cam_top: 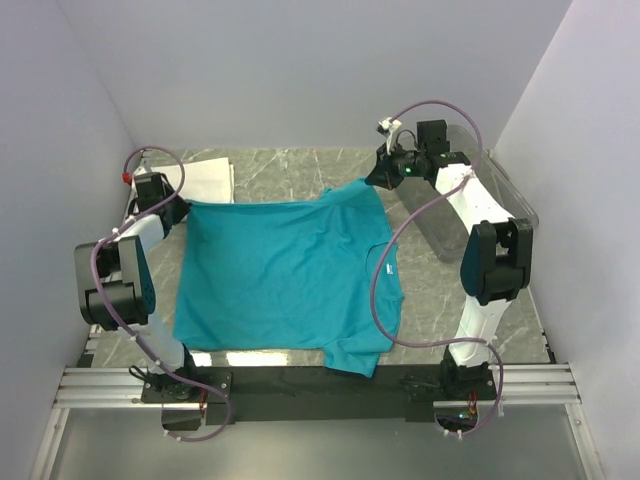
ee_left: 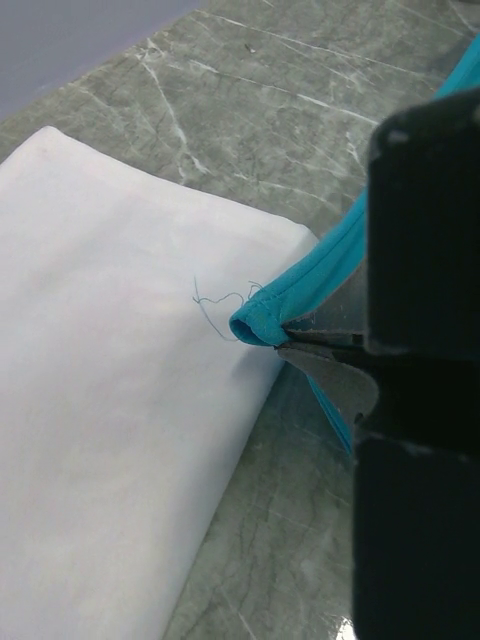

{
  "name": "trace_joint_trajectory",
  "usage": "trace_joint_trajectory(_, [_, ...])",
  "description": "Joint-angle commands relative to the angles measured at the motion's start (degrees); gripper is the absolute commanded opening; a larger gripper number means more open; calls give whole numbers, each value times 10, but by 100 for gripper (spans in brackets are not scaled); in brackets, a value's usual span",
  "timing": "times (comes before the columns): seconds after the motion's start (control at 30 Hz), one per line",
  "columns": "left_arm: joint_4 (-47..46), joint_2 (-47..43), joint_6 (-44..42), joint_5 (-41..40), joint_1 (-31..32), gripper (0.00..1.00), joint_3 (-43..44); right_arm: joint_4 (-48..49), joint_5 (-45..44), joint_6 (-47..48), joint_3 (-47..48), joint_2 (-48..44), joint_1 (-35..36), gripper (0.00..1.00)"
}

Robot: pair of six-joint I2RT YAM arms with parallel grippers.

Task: Fold and stack the t-shirts
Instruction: Fold the tshirt

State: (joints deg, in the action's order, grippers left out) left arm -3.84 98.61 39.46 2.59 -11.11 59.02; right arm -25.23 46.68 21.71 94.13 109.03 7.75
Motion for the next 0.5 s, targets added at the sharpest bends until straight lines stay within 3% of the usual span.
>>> trace_joint_trajectory(0.0, [-21,-37,-18,17,-8,0,-14,-1,14,19,-18,-31,1,0])
trace_joint_trajectory(0.47, [-6,-16,-28,29,-10,0,-1,-38,36,62,-76,-71,10,0])
